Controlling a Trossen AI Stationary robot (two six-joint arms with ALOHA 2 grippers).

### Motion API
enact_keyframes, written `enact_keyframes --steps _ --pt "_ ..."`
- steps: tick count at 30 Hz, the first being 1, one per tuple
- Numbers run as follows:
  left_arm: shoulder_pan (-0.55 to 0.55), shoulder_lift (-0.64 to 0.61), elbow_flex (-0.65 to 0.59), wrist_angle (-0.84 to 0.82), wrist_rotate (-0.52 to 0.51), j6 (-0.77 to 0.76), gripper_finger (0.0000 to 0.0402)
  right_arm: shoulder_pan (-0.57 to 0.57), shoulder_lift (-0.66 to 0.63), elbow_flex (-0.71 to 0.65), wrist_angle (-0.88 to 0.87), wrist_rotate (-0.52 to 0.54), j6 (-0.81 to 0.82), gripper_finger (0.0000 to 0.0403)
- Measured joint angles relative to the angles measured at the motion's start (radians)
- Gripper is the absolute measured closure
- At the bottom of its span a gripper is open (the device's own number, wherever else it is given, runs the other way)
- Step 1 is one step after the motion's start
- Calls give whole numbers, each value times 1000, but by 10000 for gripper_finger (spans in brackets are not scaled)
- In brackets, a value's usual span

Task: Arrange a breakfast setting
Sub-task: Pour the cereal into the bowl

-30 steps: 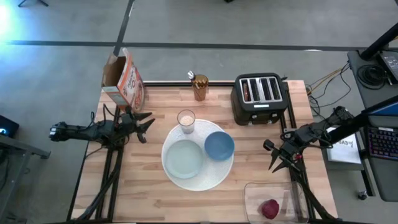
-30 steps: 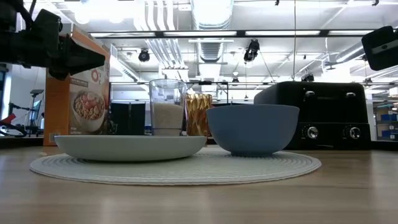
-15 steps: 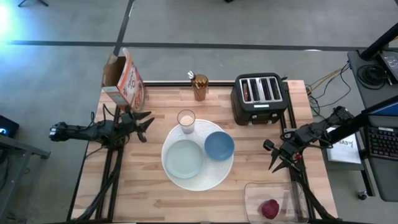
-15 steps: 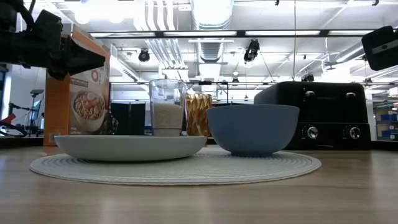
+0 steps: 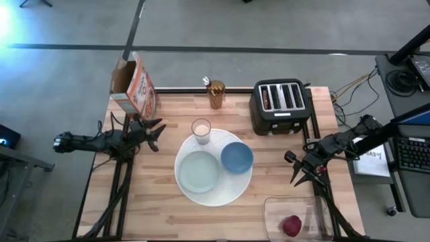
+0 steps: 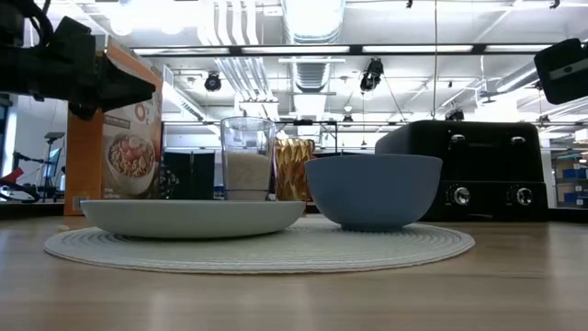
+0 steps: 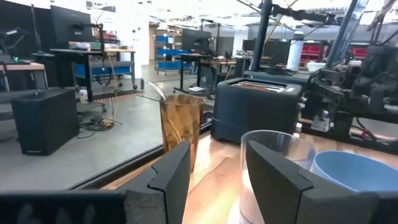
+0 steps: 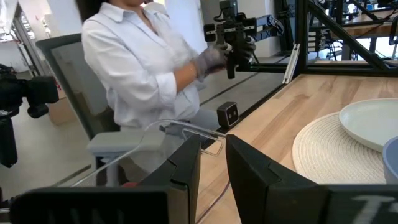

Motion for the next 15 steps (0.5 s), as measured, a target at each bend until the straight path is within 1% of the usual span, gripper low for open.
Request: enact_keyframes --steps 6,10,13,15 --pt "0 0 0 61 0 12 261 0 0 0 0 0 0 335" --pt "0 0 0 43 -1 18 261 0 0 0 0 0 0 335" --pt "0 0 0 23 -31 -8 261 0 0 0 0 0 0 335" --pt "0 0 0 5 -81 -28 261 0 0 0 0 0 0 335"
